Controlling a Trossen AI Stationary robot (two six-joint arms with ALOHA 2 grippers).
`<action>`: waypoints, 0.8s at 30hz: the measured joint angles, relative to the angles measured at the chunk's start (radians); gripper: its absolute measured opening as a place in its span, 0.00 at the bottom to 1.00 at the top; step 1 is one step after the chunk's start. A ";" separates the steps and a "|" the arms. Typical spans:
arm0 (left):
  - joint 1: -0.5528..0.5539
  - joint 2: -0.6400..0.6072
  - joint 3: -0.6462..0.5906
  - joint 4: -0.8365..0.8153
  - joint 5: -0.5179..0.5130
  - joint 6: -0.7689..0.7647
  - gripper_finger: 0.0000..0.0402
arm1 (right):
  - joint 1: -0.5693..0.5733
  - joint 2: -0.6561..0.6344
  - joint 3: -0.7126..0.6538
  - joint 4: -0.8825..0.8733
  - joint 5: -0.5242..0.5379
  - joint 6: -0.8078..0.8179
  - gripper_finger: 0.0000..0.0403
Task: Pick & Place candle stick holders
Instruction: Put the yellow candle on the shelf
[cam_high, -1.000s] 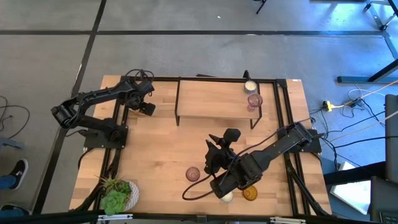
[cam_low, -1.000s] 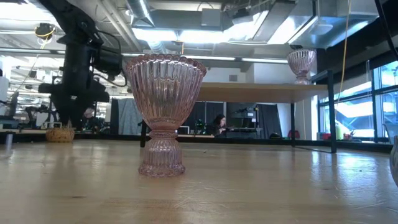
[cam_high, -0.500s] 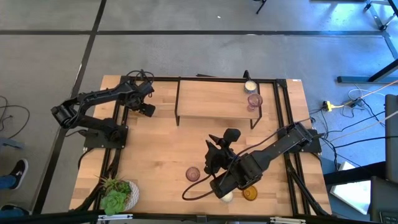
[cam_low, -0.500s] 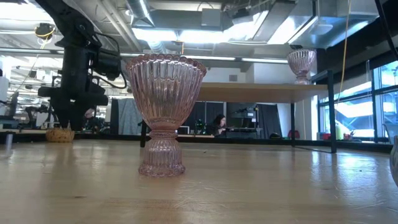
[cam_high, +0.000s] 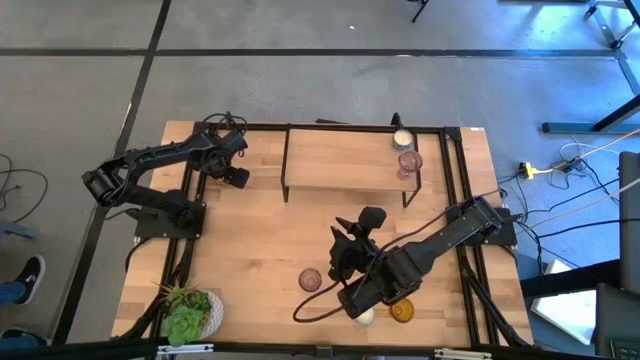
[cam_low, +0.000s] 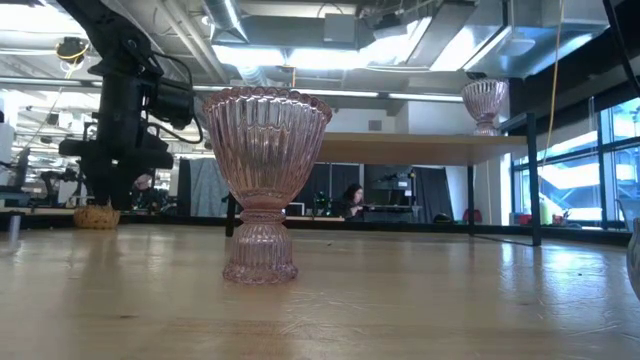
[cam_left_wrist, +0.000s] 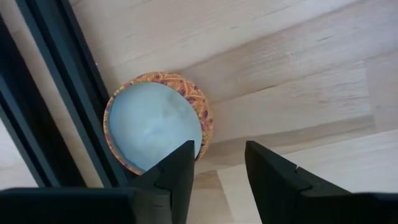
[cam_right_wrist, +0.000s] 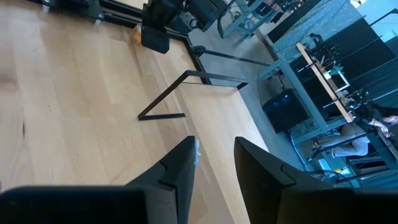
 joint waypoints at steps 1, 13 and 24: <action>0.000 0.000 0.000 0.000 0.005 0.000 0.33 | 0.000 0.000 0.000 0.000 0.000 0.000 0.28; 0.000 0.000 0.000 -0.001 0.019 0.006 0.27 | 0.000 0.000 0.000 0.000 0.000 0.000 0.28; 0.000 -0.001 -0.047 0.005 0.013 0.009 0.26 | 0.000 0.000 0.000 0.000 0.000 0.000 0.28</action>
